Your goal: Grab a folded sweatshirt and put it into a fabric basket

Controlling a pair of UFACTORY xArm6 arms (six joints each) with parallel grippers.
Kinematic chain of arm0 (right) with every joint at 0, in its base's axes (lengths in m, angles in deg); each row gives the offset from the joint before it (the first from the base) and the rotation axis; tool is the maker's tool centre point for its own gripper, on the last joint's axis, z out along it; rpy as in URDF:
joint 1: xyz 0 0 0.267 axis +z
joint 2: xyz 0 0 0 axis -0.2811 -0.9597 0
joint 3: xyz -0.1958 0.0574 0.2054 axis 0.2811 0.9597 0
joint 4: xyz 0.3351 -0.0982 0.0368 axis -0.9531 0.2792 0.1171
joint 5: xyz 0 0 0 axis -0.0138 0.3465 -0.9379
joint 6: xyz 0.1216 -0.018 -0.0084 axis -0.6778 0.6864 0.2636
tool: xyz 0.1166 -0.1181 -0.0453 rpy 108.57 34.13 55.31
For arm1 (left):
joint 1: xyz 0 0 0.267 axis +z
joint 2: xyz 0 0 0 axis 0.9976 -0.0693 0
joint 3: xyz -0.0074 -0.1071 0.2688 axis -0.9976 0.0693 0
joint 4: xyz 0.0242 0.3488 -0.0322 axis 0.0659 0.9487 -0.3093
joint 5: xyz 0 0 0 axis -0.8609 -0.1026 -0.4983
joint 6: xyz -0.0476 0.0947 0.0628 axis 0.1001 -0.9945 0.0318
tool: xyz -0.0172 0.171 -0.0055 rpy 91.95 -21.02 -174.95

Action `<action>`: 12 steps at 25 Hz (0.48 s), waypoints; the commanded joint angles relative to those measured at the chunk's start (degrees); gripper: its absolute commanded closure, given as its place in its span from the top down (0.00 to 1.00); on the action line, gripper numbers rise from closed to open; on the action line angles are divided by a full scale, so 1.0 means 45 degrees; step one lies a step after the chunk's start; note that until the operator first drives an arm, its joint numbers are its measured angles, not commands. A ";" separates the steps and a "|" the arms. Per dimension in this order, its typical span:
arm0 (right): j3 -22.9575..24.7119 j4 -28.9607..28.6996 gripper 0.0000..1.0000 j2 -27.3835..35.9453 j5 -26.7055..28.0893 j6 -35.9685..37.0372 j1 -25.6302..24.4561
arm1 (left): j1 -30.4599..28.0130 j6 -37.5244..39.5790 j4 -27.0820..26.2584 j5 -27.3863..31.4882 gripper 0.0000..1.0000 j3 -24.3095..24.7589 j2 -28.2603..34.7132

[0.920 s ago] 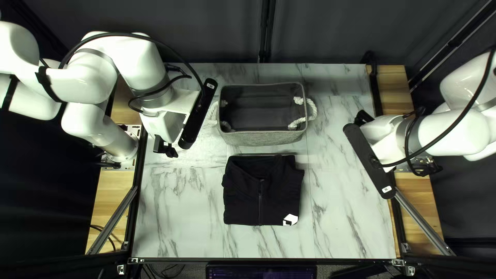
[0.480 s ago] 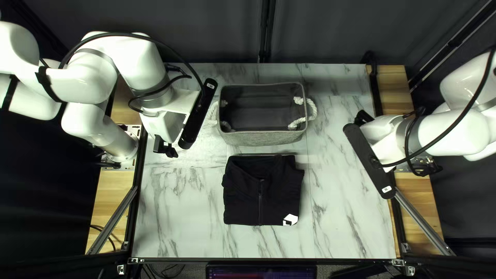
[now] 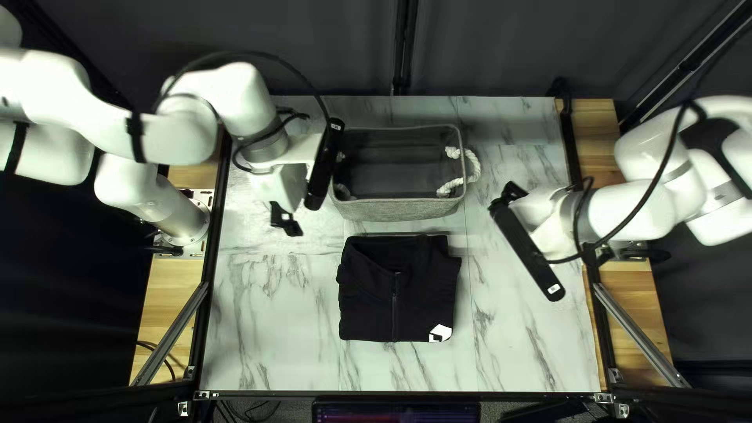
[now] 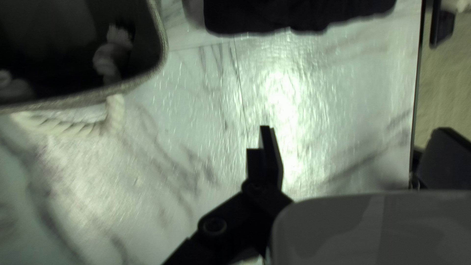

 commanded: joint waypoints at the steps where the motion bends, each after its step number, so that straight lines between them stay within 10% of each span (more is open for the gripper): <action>1: 0.0379 0.1221 1.00 -0.0814 -0.1632 0.0155 -0.0175 | -0.1282 0.0742 -0.1336 -0.2173 1.00 0.0996 -0.0152; 12: -0.1185 0.2871 1.00 -0.4023 -0.2047 -0.0277 0.0495 | -0.3326 0.2608 -0.1944 -0.4759 1.00 0.0242 -0.2518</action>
